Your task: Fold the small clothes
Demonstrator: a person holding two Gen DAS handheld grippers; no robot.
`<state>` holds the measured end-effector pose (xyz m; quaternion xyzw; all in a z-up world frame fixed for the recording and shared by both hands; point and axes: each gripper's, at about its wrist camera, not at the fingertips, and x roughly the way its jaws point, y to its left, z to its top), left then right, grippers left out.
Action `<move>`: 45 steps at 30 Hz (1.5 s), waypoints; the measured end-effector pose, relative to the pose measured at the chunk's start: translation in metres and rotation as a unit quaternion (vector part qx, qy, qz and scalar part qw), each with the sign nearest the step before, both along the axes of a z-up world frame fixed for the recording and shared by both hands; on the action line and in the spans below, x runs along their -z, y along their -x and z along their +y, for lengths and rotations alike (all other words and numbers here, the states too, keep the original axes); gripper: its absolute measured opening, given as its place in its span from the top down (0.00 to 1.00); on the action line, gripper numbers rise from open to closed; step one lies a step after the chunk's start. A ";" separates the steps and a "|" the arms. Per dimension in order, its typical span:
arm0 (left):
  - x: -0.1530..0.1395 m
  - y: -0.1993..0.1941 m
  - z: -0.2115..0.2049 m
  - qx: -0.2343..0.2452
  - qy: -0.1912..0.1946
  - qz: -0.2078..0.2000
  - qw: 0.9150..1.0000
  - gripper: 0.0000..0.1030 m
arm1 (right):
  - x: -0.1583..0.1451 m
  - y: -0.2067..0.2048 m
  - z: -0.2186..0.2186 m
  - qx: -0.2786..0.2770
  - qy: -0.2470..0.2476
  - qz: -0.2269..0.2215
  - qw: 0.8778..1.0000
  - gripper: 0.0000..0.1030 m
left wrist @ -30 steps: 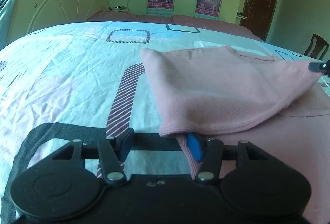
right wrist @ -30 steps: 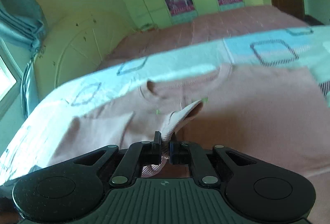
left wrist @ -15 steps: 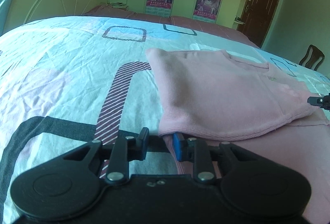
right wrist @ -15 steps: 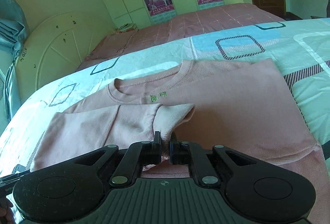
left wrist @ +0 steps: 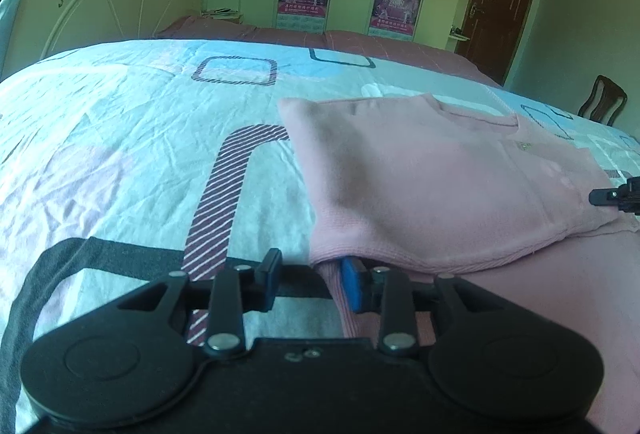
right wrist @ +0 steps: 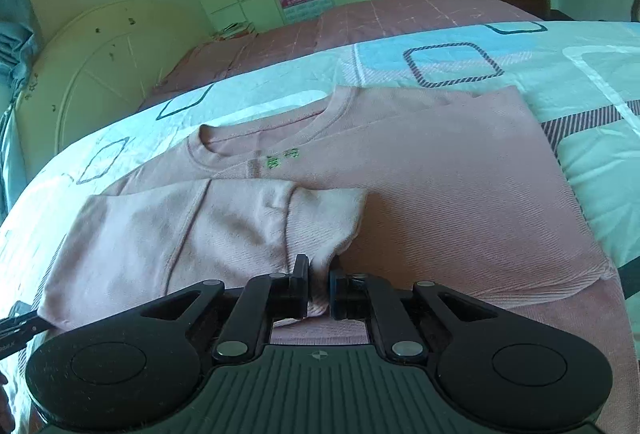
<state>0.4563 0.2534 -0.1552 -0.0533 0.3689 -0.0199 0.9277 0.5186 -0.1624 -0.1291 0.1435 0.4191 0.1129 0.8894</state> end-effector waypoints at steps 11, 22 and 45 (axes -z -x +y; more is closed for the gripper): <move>0.007 -0.006 0.006 -0.005 0.022 0.006 1.000 0.77 | -0.013 -0.026 0.005 -0.023 -0.004 -0.076 0.997 0.96; -0.002 0.018 0.008 0.015 -0.010 -0.010 1.000 0.24 | 0.008 -0.034 -0.005 -0.005 0.022 -0.021 1.000 0.95; 0.001 -0.135 0.005 0.035 0.013 -0.019 0.999 0.27 | -0.002 -0.060 0.026 0.042 0.136 -0.079 0.987 0.94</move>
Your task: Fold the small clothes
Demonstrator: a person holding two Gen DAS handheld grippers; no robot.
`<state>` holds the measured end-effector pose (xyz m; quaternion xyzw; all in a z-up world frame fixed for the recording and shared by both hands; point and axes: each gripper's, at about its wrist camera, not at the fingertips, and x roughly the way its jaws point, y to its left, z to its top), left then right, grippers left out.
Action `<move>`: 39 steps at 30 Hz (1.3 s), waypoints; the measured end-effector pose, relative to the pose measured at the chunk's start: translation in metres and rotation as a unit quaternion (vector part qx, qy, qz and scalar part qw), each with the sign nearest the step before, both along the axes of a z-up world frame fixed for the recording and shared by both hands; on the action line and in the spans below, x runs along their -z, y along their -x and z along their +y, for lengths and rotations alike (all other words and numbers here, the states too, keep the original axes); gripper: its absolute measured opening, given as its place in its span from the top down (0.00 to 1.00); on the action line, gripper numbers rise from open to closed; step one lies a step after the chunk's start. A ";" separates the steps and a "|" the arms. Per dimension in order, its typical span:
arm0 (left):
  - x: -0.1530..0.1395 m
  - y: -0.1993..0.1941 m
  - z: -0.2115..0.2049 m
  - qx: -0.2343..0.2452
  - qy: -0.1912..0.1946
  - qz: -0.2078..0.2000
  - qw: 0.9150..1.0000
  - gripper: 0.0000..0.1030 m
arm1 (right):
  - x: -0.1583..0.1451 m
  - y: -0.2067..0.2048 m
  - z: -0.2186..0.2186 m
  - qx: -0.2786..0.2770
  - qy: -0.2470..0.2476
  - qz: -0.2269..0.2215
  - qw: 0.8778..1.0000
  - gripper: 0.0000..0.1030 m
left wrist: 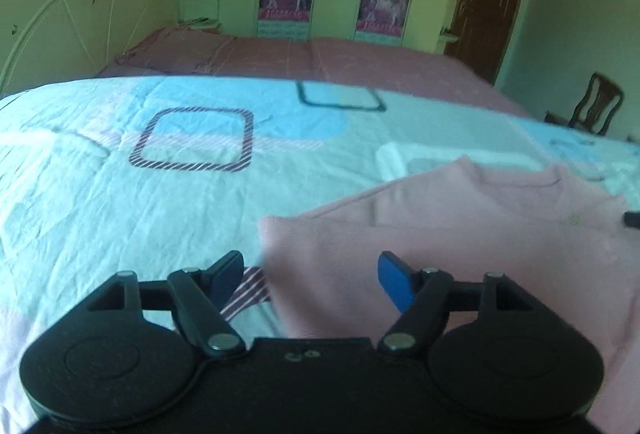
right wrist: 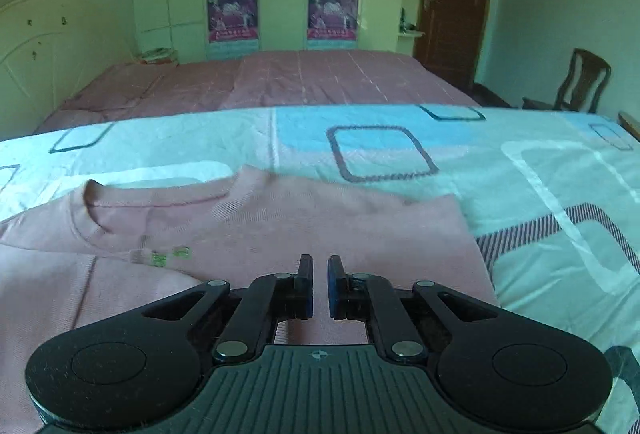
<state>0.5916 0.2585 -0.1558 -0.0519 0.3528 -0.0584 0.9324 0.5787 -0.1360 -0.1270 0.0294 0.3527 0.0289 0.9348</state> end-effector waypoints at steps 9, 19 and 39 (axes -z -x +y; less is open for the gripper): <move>0.014 -0.012 -0.100 0.092 -0.043 0.021 0.995 0.21 | 0.019 -0.016 0.101 -0.159 -0.045 0.049 0.985 0.70; 0.018 -0.007 -0.059 0.041 -0.074 0.017 0.996 0.15 | 0.020 -0.017 0.039 -0.092 -0.020 0.053 0.994 0.71; 0.011 0.109 -0.072 0.021 -0.054 0.013 0.998 0.19 | 0.022 0.090 0.069 -0.137 0.011 0.031 0.990 0.31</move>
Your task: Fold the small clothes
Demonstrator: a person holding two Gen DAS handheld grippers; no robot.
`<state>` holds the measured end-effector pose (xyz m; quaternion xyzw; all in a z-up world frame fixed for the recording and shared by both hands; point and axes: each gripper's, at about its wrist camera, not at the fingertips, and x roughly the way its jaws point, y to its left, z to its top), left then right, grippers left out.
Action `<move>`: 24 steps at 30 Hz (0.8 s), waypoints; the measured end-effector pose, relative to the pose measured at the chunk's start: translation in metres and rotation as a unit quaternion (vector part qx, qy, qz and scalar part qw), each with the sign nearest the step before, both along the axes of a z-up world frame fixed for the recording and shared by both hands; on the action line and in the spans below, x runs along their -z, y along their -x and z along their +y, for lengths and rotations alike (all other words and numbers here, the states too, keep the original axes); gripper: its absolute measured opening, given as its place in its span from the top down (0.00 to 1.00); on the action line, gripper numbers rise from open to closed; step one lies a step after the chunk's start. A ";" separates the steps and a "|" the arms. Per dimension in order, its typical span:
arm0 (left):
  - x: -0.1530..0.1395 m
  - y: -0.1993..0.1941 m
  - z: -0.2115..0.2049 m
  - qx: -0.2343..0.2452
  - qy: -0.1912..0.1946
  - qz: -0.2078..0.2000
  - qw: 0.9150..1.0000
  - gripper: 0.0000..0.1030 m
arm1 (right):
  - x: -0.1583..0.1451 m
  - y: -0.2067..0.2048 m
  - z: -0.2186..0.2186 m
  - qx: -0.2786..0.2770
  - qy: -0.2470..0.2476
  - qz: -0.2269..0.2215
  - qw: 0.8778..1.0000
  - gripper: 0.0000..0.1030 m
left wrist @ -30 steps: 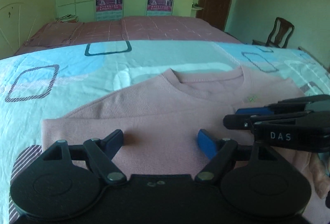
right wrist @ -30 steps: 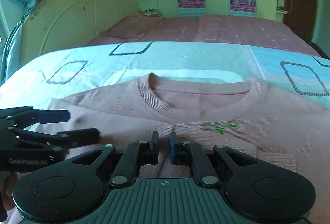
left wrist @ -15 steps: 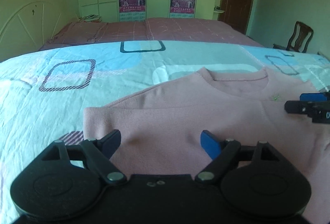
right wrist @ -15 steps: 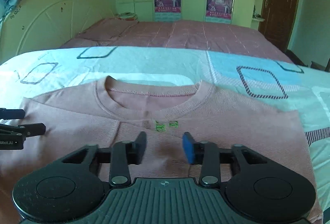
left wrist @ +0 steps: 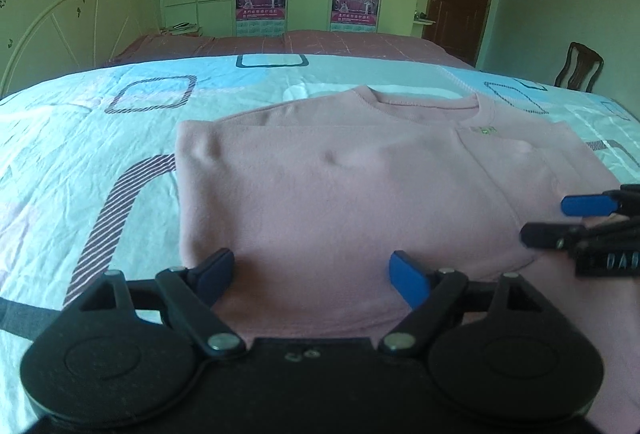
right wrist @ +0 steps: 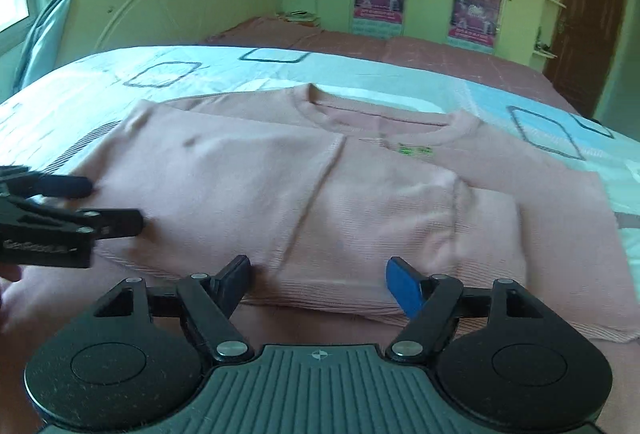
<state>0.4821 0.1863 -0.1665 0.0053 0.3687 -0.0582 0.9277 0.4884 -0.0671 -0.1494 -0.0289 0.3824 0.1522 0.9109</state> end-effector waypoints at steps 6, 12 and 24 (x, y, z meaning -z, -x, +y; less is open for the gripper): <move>-0.002 0.022 0.017 -0.030 -0.012 -0.001 0.999 0.16 | -0.008 0.002 -0.022 0.023 -0.005 0.006 1.000 0.73; -0.015 0.023 0.021 -0.037 0.009 -0.007 0.999 0.21 | -0.024 0.005 -0.026 0.057 -0.008 -0.021 0.998 0.73; -0.007 0.017 0.022 -0.042 0.000 0.020 0.999 0.21 | -0.014 0.006 -0.053 0.103 -0.030 -0.001 0.994 0.72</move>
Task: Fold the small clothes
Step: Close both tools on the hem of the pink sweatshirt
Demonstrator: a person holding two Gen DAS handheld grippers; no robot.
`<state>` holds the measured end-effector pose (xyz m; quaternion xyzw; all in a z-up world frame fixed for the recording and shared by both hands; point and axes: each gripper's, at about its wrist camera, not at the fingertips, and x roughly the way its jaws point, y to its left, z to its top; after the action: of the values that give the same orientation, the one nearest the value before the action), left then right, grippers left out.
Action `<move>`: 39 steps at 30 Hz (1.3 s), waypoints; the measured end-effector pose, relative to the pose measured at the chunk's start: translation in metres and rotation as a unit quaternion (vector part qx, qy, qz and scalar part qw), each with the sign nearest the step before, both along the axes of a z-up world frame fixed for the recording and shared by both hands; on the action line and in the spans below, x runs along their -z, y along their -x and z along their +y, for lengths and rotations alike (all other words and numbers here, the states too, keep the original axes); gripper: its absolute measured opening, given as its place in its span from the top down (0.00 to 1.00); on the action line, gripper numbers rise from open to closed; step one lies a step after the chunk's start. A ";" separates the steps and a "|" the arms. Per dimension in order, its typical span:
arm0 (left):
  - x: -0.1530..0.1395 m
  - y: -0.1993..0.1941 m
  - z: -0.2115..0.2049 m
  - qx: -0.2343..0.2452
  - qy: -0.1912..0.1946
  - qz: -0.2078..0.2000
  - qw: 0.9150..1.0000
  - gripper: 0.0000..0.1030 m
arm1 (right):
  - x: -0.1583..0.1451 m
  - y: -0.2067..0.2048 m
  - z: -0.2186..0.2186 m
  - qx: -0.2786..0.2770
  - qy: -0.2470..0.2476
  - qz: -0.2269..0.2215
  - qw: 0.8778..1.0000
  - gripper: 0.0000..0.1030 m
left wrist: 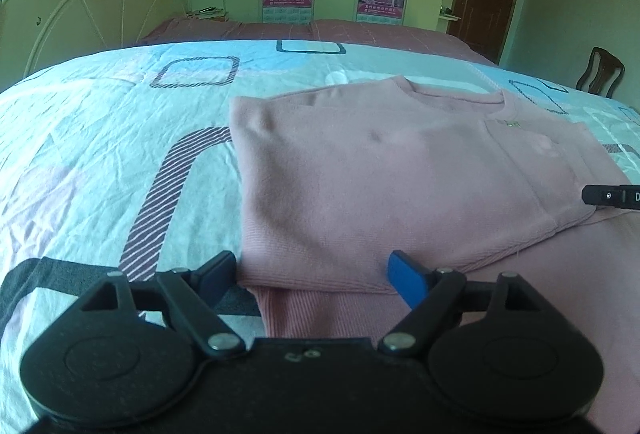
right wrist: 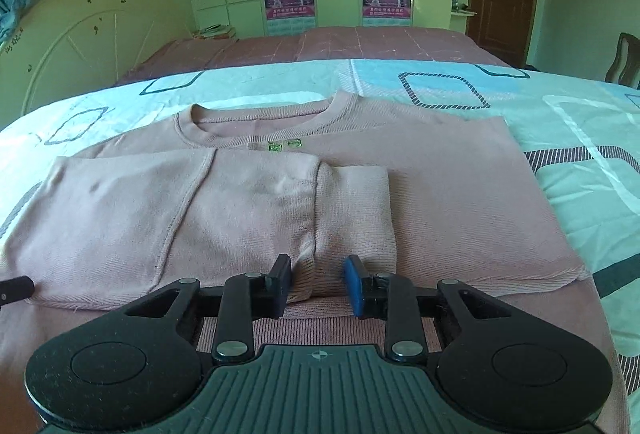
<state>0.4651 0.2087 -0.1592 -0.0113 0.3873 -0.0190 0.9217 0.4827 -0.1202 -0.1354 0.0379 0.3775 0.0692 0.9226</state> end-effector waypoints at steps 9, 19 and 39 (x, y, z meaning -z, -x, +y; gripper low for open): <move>0.003 0.000 0.002 -0.025 -0.020 0.008 0.999 0.16 | 0.007 -0.004 -0.007 -0.008 0.009 0.014 1.000 0.72; -0.014 0.024 -0.007 -0.062 -0.025 0.005 0.998 0.28 | -0.006 0.001 -0.049 -0.037 -0.027 0.000 0.999 0.36; -0.011 0.209 0.007 -0.065 0.196 0.061 0.977 0.55 | -0.006 0.175 -0.251 -0.004 -0.191 0.125 0.974 0.51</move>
<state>0.2560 0.2154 -0.1481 -0.2176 0.4298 -0.0340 0.8757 0.3079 -0.3714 -0.1296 0.2202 0.4698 0.1385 0.8436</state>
